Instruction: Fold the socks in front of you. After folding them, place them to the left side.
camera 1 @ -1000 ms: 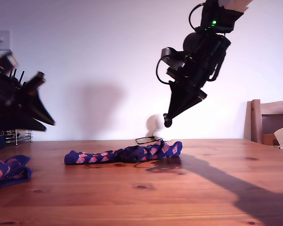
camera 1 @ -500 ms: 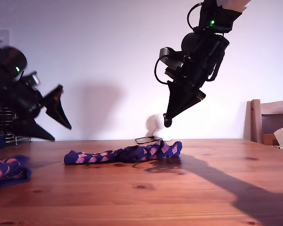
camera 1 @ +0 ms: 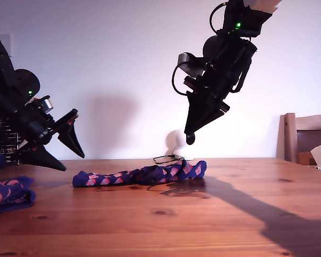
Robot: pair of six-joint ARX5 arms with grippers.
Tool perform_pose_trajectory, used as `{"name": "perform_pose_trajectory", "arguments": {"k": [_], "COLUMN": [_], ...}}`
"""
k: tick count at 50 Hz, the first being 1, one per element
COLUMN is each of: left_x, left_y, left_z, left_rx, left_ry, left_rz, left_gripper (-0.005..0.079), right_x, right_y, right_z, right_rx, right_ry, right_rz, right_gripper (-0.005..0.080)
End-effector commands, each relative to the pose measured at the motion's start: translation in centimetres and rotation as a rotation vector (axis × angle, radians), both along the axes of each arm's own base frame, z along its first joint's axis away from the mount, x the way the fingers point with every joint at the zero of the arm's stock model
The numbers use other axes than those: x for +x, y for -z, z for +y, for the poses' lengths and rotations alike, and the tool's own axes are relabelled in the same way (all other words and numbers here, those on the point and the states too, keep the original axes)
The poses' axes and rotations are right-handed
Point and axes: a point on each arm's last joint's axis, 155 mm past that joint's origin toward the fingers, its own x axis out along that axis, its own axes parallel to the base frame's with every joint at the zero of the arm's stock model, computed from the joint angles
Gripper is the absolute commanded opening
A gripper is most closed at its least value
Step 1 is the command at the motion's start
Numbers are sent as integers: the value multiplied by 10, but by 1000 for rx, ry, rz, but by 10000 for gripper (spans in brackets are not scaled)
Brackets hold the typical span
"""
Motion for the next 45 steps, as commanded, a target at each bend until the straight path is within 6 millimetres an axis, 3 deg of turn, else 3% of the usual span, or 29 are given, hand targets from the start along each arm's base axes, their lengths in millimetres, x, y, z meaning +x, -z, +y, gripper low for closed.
{"name": "perform_pose_trajectory", "arguments": {"k": [1,14,45], "left_x": [-3,-5,-16], "left_y": [18,21,29], "left_z": [-10,-25,-29], "left_rx": [0,-10,3], "left_ry": [19,38,41], "left_rz": [29,35,89], "left_gripper": [503,502,500], "right_x": [2,2,2], "right_y": [6,6,6], "right_z": [4,4,4], "right_rx": [2,3,3], "right_ry": [-4,-4,-4], "right_rz": [7,5,4], "right_gripper": [-11,-11,-11]}}
